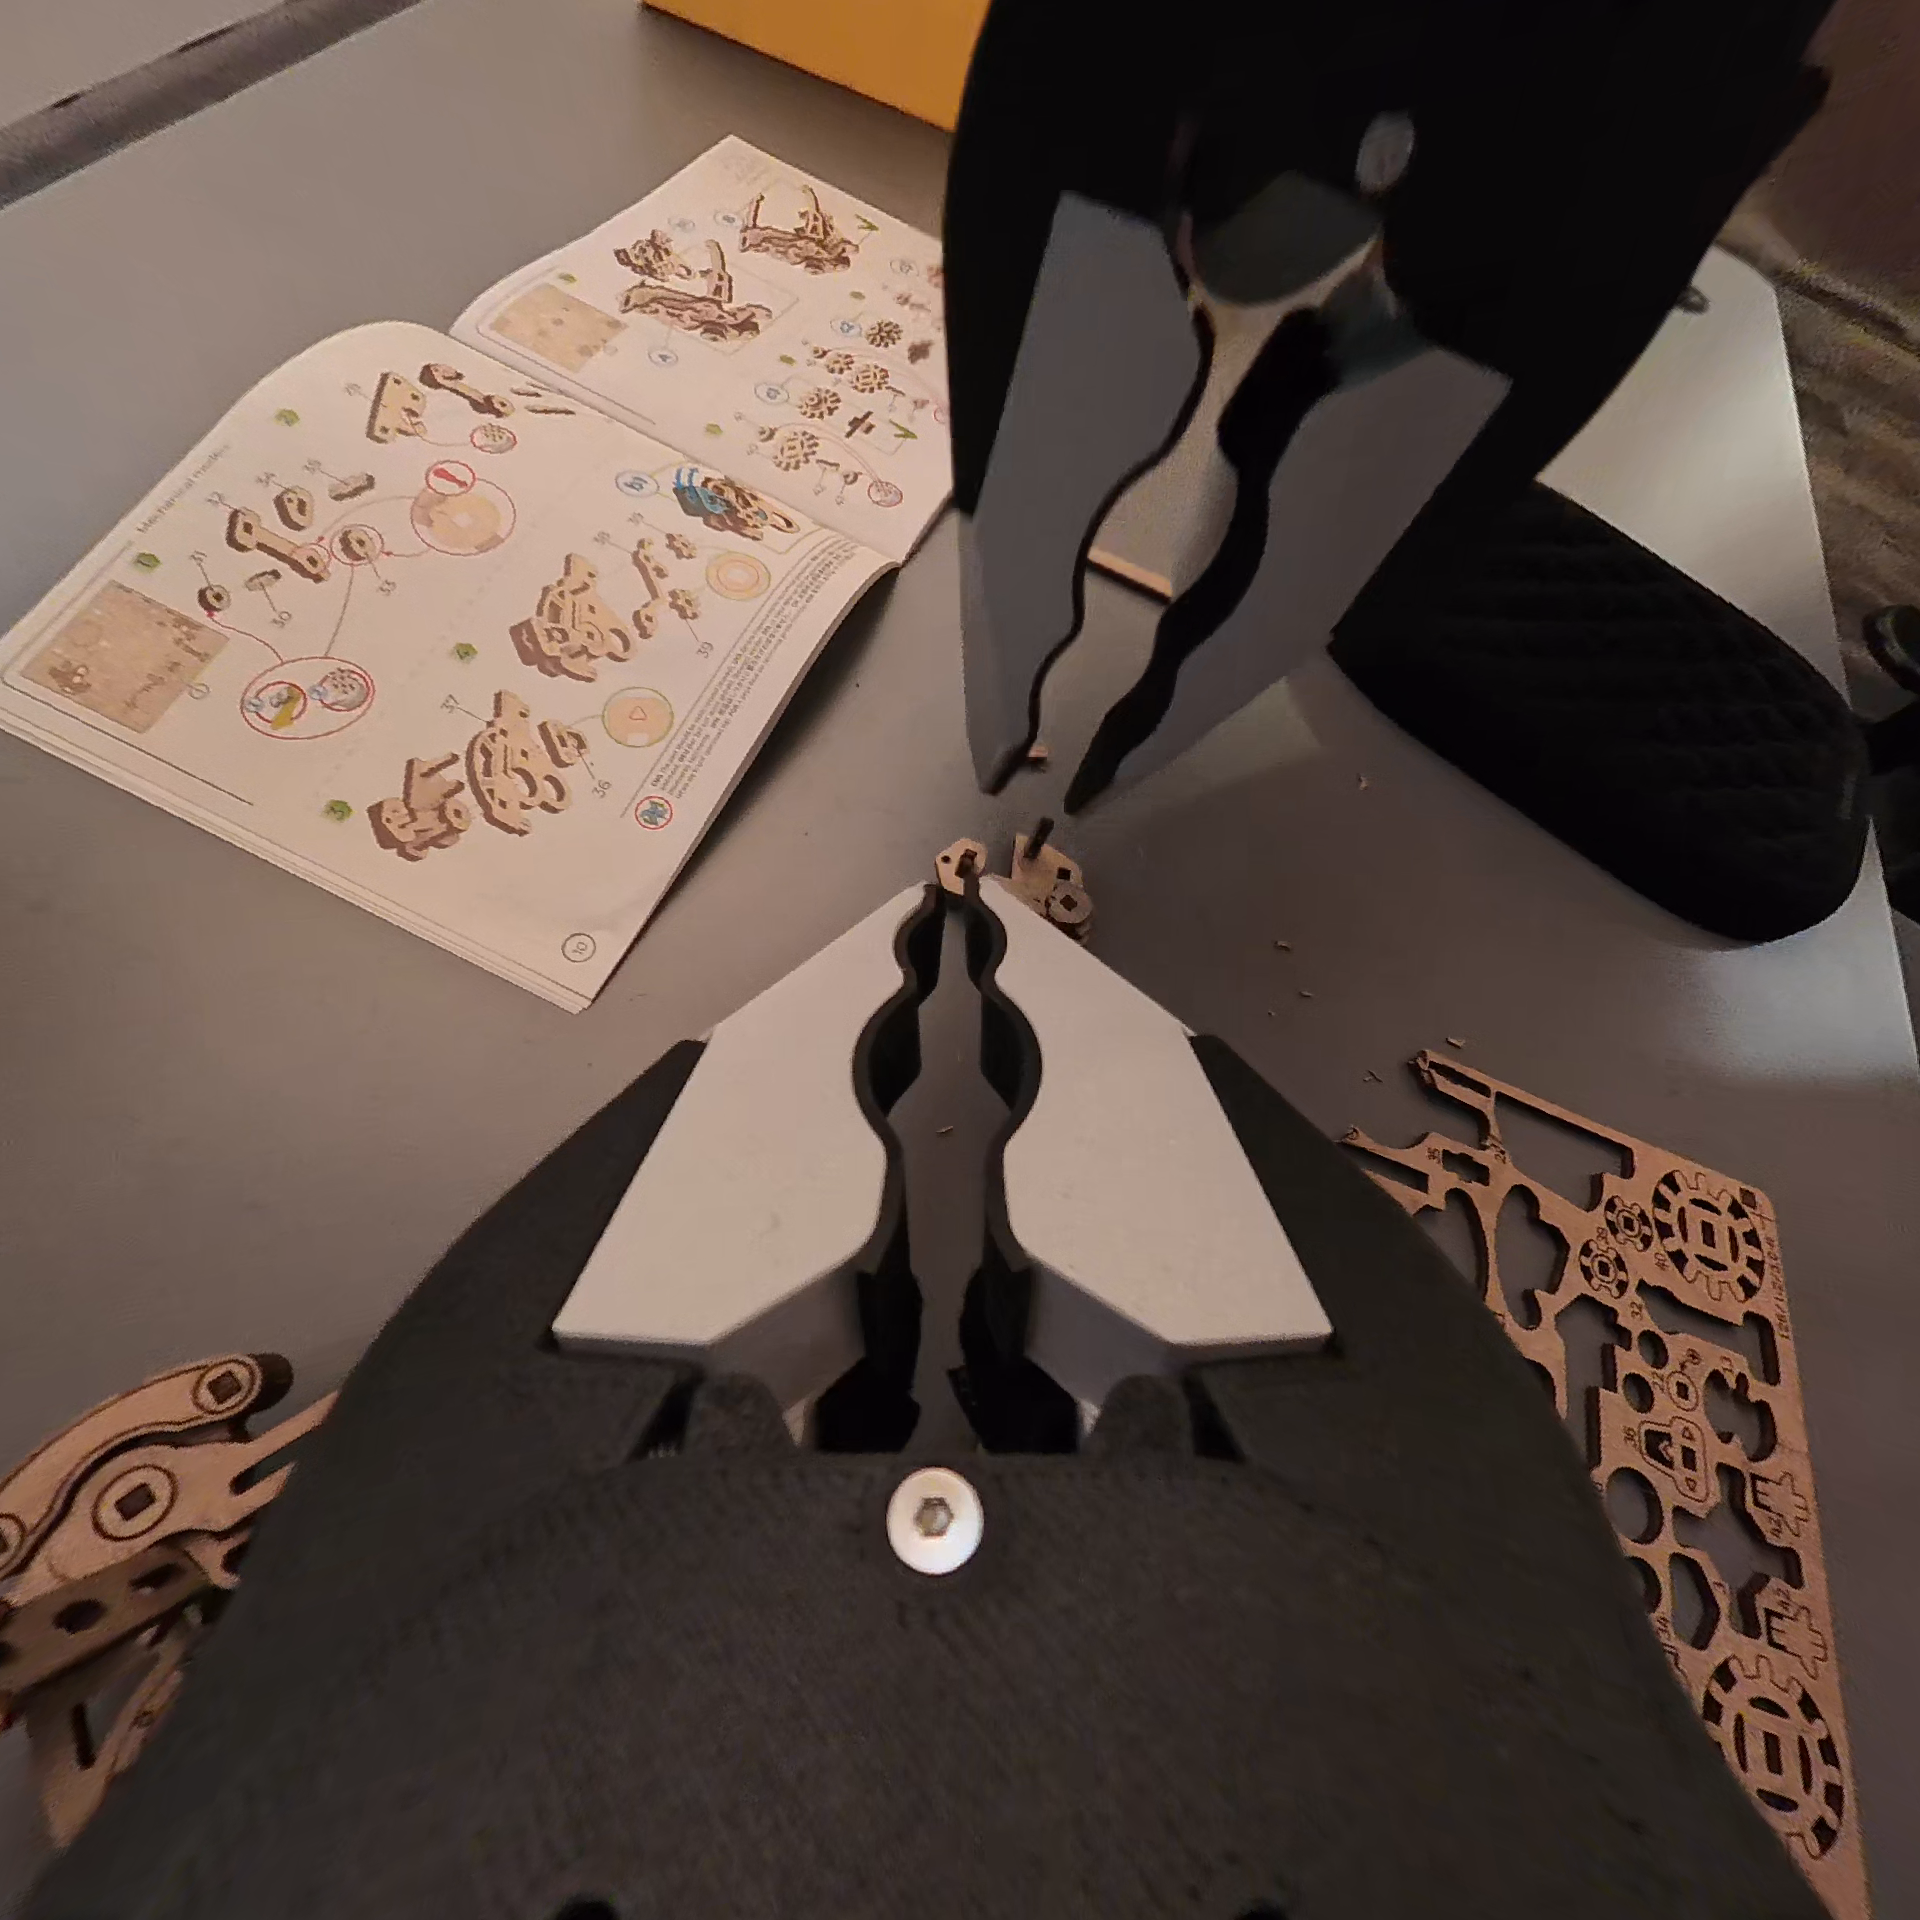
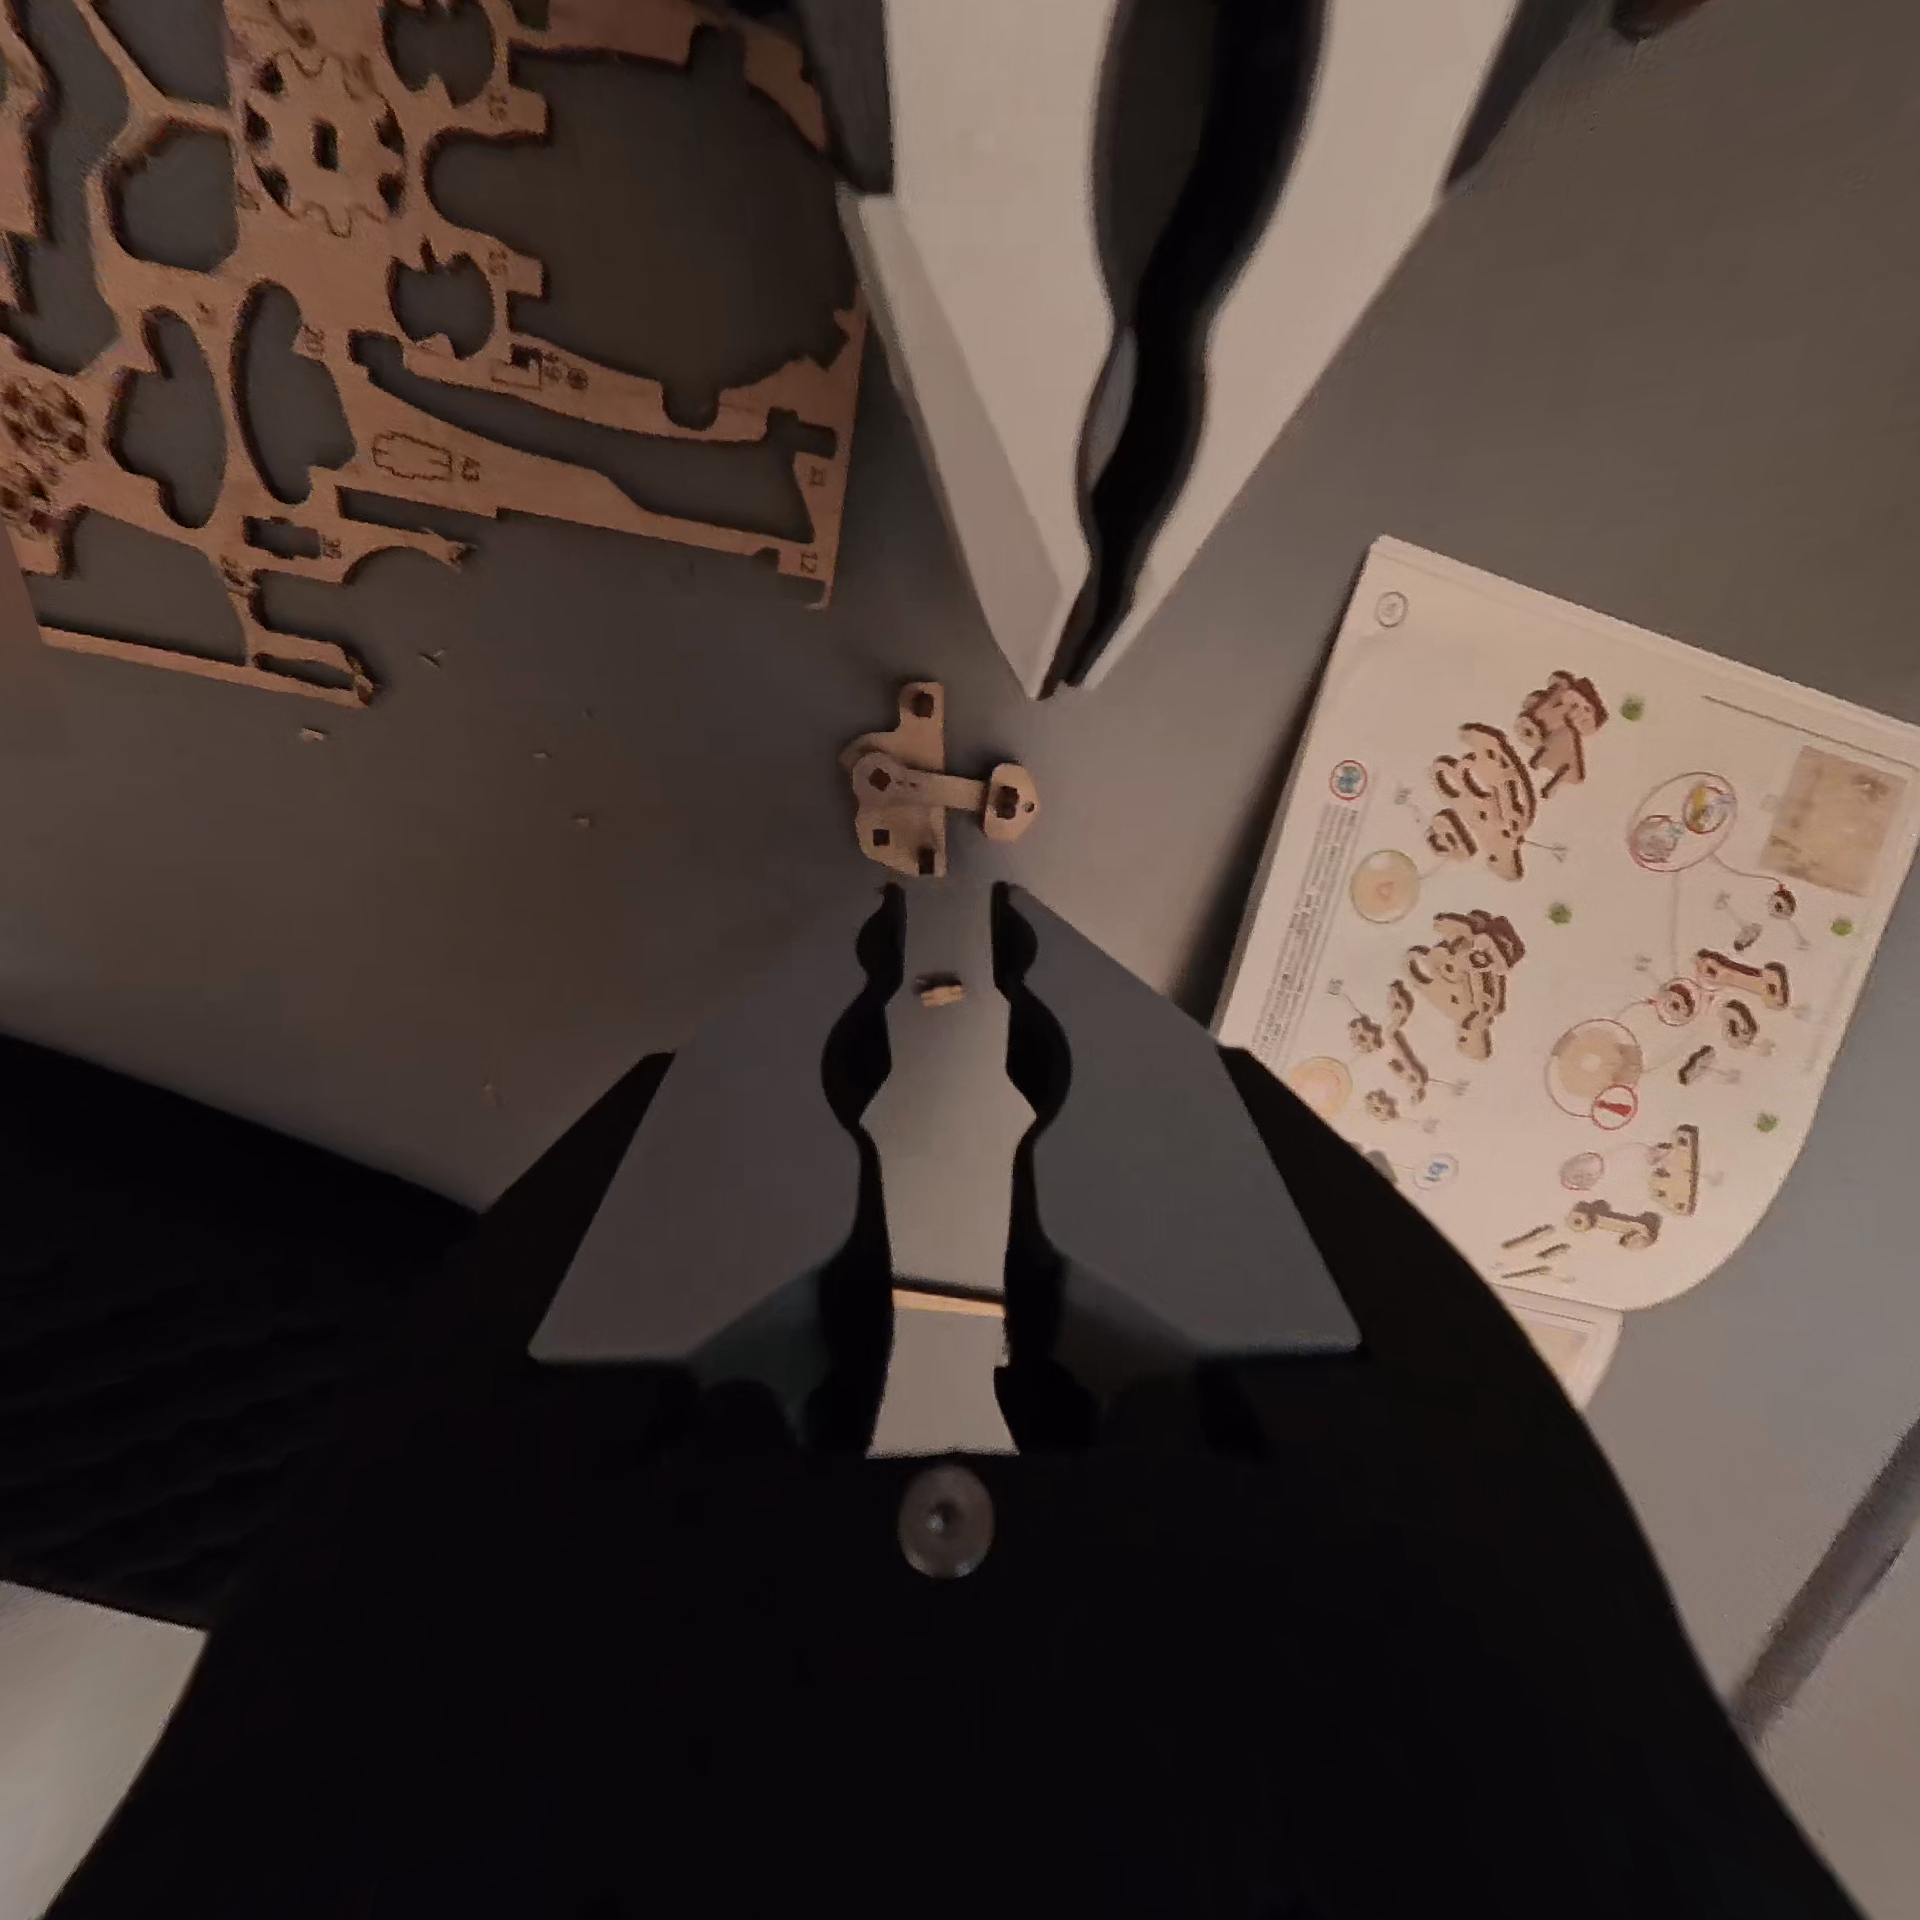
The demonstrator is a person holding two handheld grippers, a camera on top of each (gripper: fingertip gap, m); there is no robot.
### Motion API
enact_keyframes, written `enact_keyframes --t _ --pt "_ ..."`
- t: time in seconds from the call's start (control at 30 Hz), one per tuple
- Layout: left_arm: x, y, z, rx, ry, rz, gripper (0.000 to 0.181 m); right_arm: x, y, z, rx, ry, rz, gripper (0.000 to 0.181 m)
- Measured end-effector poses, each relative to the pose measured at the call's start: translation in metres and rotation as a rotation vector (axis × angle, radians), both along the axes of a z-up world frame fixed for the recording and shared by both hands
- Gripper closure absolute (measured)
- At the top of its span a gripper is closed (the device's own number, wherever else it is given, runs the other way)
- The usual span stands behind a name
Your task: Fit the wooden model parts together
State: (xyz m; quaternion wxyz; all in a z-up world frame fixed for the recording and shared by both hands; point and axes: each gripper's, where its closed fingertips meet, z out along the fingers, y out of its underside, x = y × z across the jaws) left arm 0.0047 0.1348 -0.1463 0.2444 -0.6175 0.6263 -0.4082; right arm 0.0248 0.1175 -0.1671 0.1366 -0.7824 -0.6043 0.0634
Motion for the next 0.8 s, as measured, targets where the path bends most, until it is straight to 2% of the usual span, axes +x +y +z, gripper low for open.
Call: enact_keyframes --t 0.13,0.43,0.8 --pt "0.000 -0.002 -0.002 0.007 0.008 -0.007 0.179 -0.009 -0.003 0.007 -0.057 0.122 -0.058 0.168" --pt "-0.001 -0.002 -0.004 0.008 0.019 -0.009 0.180 -0.007 -0.003 -0.012 -0.079 0.012 -0.038 0.180" --pt "-0.001 -0.003 -0.006 0.005 0.027 -0.015 0.180 -0.006 -0.005 -0.013 -0.099 -0.105 0.007 0.180"
